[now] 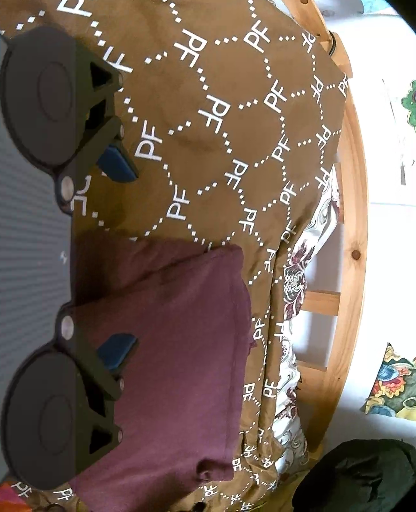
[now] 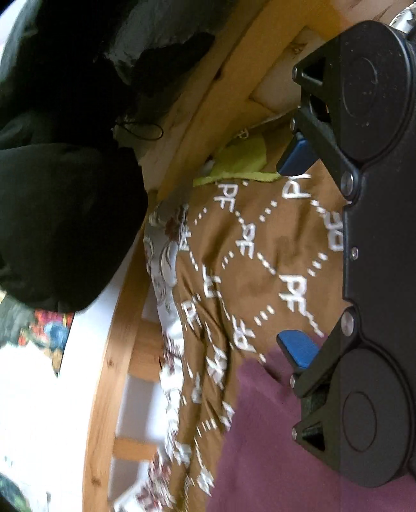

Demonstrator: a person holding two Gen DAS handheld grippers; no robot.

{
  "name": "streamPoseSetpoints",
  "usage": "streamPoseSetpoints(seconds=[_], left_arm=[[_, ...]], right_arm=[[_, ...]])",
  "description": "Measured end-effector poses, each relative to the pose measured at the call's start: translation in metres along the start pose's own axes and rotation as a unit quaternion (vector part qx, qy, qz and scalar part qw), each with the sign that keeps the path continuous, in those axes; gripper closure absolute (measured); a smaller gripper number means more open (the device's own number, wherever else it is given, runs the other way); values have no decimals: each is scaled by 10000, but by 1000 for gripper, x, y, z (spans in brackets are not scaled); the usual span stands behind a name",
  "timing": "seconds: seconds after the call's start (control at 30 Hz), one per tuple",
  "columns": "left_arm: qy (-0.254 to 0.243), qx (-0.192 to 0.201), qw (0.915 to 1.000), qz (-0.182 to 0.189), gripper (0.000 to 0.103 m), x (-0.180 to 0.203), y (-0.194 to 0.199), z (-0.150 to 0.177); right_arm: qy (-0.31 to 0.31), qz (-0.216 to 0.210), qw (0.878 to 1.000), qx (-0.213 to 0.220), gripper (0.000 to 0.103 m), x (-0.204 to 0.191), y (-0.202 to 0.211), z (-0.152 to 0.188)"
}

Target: Fold small clothes

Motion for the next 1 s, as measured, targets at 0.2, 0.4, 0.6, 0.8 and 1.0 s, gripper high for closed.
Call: streamPoseSetpoints(seconds=[0.2, 0.4, 0.6, 0.8, 1.0], left_arm=[[69, -377, 9992, 120, 1, 7, -11, 12], [423, -719, 9962, 257, 1, 13, -16, 31], [746, -765, 9942, 118, 1, 12, -11, 40], [1077, -806, 9909, 34, 1, 7, -10, 46], [1104, -859, 9901, -100, 1, 8, -11, 47]], right_arm=[[211, -652, 9976, -136, 1, -26, 57, 36], [96, -538, 9973, -496, 1, -29, 74, 67], [-346, -621, 9950, -696, 1, -23, 73, 80], [-529, -602, 9946, -656, 1, -15, 73, 86], [-421, -548, 9958, -596, 1, -15, 75, 85]])
Point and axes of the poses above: each gripper's, at about its wrist camera, not at the fingertips, and y roughly against the way its jaws point, x to its right, z to its underside, the point moved 7 cm from there along -y, roughly the way its jaws point, and after that the axes turned 1 degree about -z, right-handed, at the moved point
